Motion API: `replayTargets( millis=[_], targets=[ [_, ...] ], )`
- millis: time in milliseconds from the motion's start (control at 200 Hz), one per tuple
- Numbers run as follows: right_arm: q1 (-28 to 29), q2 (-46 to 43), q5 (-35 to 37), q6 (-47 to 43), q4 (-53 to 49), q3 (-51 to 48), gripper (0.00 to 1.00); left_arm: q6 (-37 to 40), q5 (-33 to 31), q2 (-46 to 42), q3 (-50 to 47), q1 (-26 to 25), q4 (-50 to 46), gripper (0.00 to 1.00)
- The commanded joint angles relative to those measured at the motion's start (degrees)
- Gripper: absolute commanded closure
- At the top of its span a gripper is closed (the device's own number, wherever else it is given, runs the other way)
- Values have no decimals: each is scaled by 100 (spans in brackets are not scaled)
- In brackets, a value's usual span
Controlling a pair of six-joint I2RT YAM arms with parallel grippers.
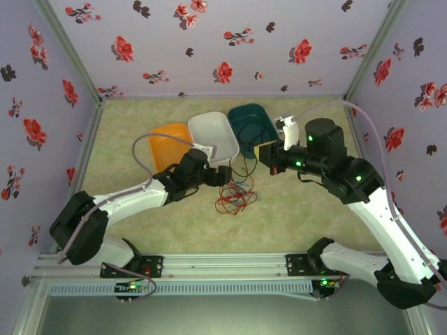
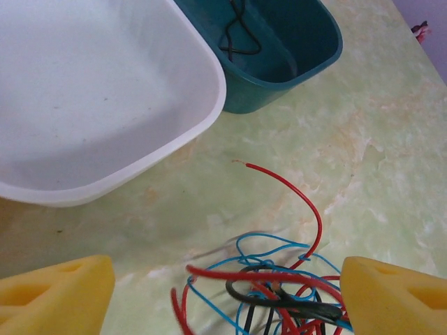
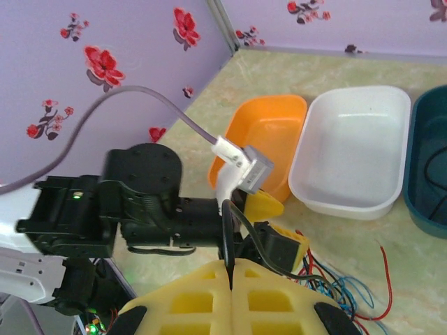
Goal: Untangle the cables
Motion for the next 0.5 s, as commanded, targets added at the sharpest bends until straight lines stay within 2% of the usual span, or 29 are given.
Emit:
replayTargets(
  millis=[0, 205, 495],
  targets=[
    [12, -201, 8, -214, -41, 271, 100, 99, 136, 174, 202, -68, 18, 20],
    [8, -280, 412, -485, -384, 807, 100, -5, 188, 199, 0, -93, -183, 35],
    [5, -239, 1571, -719, -545, 1285, 100, -194, 393, 244, -340, -197, -252, 44]
  ],
)
